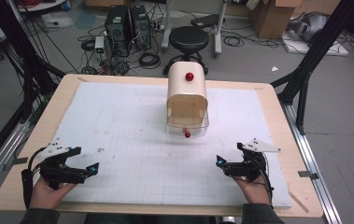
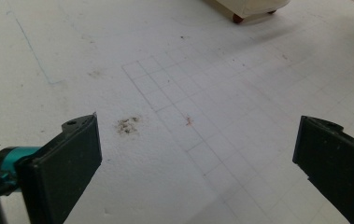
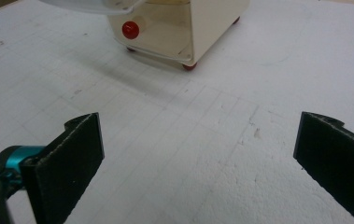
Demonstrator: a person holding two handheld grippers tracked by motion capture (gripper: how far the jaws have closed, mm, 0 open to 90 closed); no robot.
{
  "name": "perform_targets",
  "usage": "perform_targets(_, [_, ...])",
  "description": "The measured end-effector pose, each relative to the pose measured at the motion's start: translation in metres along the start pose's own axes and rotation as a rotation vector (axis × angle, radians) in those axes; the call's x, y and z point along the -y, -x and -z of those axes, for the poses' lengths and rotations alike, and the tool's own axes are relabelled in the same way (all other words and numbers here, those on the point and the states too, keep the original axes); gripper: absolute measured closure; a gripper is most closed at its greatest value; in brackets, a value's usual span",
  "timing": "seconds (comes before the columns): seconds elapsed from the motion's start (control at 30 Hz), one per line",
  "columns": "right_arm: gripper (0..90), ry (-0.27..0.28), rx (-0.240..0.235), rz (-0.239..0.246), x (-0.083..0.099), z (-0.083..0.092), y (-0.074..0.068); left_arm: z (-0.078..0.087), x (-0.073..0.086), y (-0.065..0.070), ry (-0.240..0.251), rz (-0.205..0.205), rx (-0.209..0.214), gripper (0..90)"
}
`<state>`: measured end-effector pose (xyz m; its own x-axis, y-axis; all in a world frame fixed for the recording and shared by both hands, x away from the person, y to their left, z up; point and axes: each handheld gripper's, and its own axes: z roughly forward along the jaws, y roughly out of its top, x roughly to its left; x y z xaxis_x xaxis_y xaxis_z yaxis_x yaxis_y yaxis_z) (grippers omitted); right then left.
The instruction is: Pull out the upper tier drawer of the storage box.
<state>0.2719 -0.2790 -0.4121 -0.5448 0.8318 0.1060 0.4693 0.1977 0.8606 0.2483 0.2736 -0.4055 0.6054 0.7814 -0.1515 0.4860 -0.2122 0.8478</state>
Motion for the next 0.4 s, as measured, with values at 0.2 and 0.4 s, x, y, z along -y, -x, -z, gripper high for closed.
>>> perform_targets(0.2, [0.5,0.002,-0.006,-0.003,0.0031,0.0002,0.0005,0.0004,0.0012,-0.0001,-0.002,0.004,-0.002,1.7])
perform_targets(0.4, [0.5,0.003,-0.007,0.006,0.0040,0.0006,-0.0003,-0.0007,0.0018,-0.0002,-0.006,-0.002,-0.001,1.7])
